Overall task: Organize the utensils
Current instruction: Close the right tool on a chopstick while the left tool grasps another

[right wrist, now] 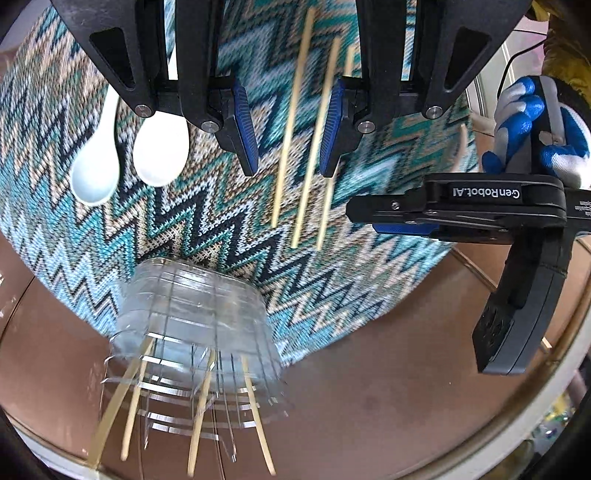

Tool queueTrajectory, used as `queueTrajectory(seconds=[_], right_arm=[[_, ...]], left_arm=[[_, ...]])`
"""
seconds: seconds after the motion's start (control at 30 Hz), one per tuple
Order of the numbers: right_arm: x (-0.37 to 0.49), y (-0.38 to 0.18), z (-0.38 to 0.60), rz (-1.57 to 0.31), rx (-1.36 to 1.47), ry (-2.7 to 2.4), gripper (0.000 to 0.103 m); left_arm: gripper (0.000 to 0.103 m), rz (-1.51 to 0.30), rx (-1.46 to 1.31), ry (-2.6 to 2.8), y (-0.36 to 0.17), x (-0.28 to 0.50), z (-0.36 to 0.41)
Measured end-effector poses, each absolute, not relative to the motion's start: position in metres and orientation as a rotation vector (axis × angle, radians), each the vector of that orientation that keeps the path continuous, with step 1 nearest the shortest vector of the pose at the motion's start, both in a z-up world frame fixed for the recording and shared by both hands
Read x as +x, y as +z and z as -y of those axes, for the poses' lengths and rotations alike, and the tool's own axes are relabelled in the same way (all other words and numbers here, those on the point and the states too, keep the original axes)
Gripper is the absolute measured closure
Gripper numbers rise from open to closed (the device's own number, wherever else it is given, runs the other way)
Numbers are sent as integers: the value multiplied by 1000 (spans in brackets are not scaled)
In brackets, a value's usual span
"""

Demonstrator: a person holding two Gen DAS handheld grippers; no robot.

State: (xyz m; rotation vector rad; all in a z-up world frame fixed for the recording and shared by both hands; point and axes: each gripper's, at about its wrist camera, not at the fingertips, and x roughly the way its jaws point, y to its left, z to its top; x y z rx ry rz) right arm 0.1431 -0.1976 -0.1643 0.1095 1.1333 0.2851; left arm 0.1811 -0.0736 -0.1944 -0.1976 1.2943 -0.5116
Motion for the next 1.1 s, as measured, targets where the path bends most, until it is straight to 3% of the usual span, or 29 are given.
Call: queueTrajectory(seconds=[0.6, 0.67, 0.8, 1.1], right_arm=[[203, -217, 188, -1263, 55, 293, 73], [205, -220, 188, -1273, 44, 287, 76], [207, -220, 186, -1276, 13, 274, 94], [186, -193, 193, -1207, 66, 278, 95]], left_arm=[[92, -1386, -220, -478, -226, 217, 99], [93, -1380, -232, -480, -228, 217, 94], [94, -1369, -246, -472, -230, 215, 90], [97, -1239, -268, -482, -201, 185, 82]])
